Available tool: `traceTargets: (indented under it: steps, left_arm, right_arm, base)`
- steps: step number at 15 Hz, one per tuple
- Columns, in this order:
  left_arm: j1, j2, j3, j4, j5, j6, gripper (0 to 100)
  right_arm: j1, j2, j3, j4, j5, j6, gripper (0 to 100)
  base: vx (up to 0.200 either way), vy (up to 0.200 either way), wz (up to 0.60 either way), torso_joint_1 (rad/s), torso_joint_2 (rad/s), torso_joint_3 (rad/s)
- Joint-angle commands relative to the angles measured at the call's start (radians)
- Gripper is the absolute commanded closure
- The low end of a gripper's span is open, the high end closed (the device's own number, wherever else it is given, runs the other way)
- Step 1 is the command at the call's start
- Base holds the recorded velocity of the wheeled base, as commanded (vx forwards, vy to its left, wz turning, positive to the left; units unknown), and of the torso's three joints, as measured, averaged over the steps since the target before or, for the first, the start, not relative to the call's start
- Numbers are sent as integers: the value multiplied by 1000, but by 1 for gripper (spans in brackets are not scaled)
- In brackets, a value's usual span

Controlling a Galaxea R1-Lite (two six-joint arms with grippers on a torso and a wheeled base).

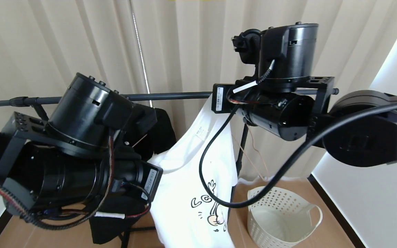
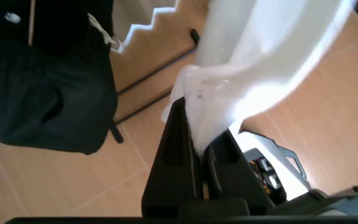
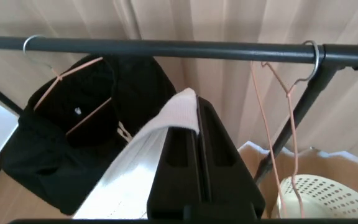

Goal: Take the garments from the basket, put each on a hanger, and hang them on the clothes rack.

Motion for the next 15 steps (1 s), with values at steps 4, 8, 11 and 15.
traceTargets:
  steps: [4,8,11,15]
  left_arm:
    - [-125,52,16,-92,-40,-166,100]
    - [-122,63,8,-143,-32,-189,100]
    - [-48,26,39,-138,-17,-188,100]
    - [67,22,36,-155,-15,-183,100]
  right_arm:
    - [0,110,-91,0,1,30,100]
    - [0,98,-77,1,-3,37,100]
    - [-24,22,-4,0,-56,36,100]
    - [-28,-140,196,3,-59,-9,100]
  base:
    - [0,0,0,0,0,0]
    - [0,0,0,0,0,0]
    - [0,0,0,0,0,0]
    - [0,0,0,0,0,0]
